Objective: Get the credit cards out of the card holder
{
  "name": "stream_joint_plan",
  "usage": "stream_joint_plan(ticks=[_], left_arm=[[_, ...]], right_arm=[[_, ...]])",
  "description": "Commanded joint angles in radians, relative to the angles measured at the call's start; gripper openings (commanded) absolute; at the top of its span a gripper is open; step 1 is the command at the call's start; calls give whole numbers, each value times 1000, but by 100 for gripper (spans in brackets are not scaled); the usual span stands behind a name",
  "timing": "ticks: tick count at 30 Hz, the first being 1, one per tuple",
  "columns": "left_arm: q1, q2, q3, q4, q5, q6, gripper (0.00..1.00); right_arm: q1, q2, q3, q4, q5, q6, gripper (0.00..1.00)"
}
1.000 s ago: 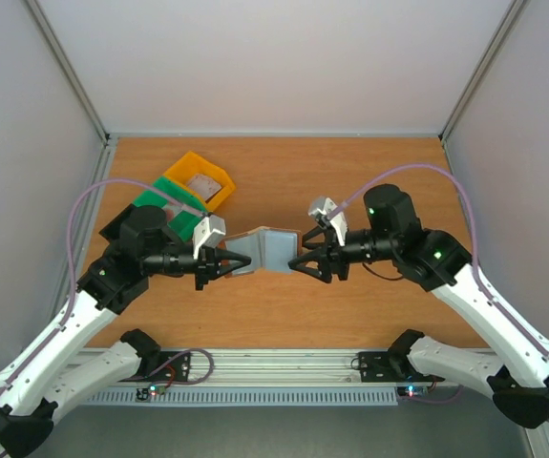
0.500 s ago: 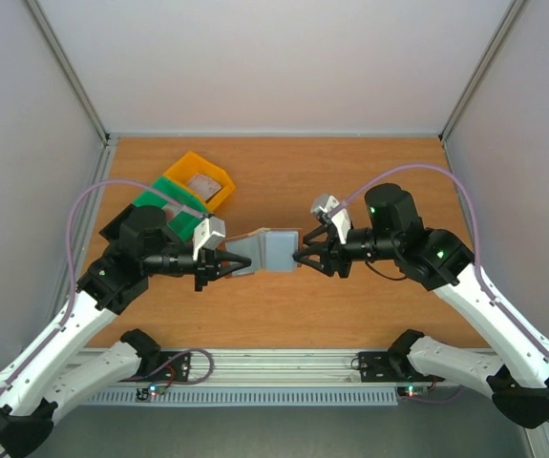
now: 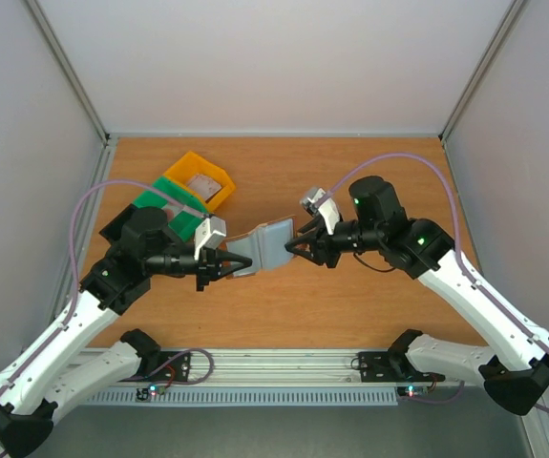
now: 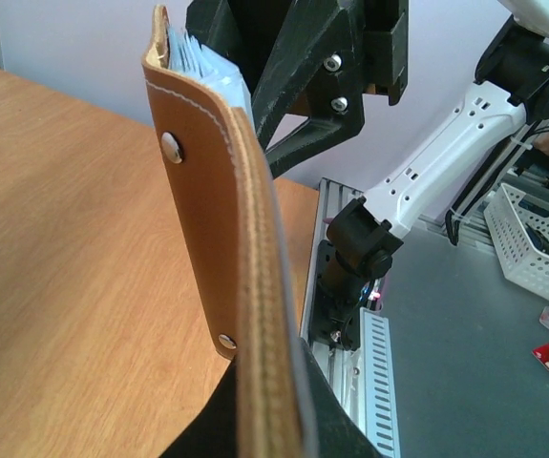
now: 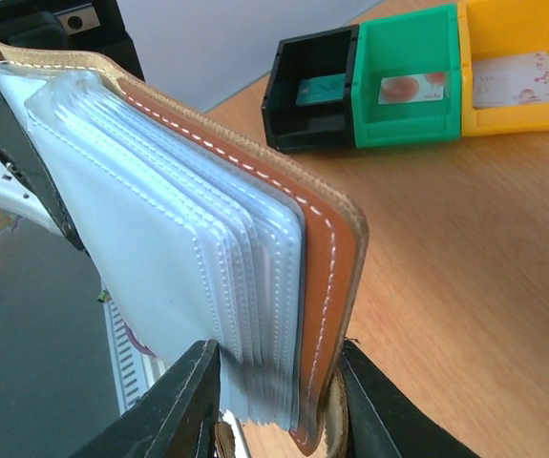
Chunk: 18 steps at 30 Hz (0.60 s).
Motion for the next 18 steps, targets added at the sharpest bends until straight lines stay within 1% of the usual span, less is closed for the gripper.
stream_joint_plan(ticks=[1,6,11,18], left_arm=[[-7,-8,-5,101,28,-1,0],[-7,-6,-10,116,30,-9,0],[-7,-6,-15,122,30,-14,0],[-8,-11,-31,136,31,-18,0]], right_arm=[[10,21,30,50,-52,16,33],[29,49,41,35,-70,6,38],[33,43,35,58,-80,8,50],[32,22,24,60,-90,-1,53]])
